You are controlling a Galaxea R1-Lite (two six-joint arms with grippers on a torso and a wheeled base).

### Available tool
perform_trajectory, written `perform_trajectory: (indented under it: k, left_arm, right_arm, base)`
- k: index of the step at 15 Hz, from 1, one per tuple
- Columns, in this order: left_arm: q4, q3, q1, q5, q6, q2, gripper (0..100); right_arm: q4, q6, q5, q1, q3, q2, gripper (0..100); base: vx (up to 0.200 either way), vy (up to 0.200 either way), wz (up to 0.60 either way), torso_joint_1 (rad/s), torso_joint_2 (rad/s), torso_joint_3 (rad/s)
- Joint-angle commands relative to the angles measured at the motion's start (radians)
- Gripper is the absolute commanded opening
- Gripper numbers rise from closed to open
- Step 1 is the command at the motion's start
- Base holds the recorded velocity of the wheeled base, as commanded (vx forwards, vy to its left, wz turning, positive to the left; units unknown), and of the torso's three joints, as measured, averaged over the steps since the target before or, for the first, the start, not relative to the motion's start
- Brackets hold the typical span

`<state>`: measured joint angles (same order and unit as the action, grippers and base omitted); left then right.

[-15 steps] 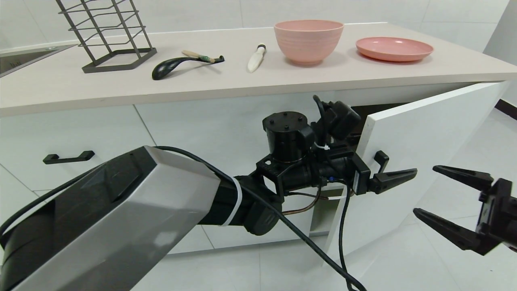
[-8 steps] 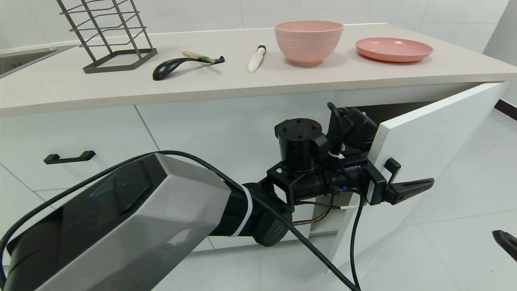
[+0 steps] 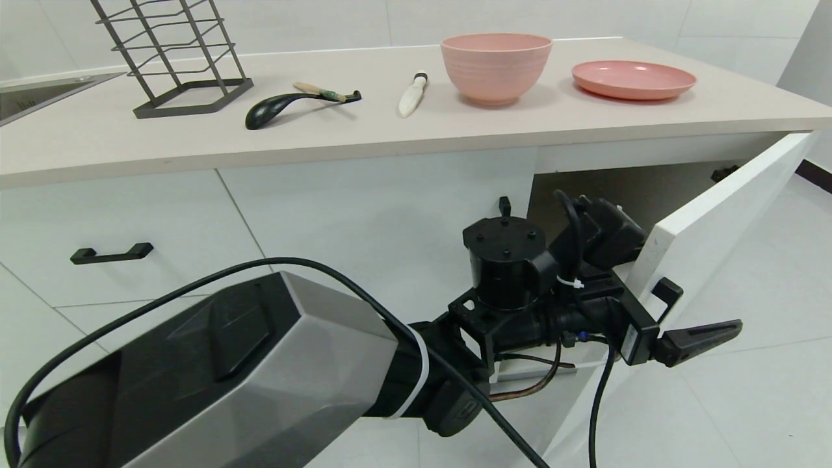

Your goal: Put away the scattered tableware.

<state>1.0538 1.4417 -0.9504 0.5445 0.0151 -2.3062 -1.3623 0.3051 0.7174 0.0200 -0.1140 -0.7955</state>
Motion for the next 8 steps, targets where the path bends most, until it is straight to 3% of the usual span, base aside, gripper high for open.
perform_trajectory:
  k: [1, 8]
  left_arm:
    - [0.011, -0.007, -0.011, 0.0, 0.0, -0.015, 100]
    - [0.052, 0.037, -0.065, -0.001, 0.0, -0.073, 100]
  right_arm:
    - [0.0, 0.0, 0.0, 0.001, -0.024, -0.001, 100]
    - [-0.004, -0.001, 0.002, 0.009, -0.093, 0.013, 100]
  base:
    - [0.0, 0.0, 0.0, 0.0, 0.0, 0.0]
    - [0.0, 0.0, 0.0, 0.0, 0.0, 0.0]
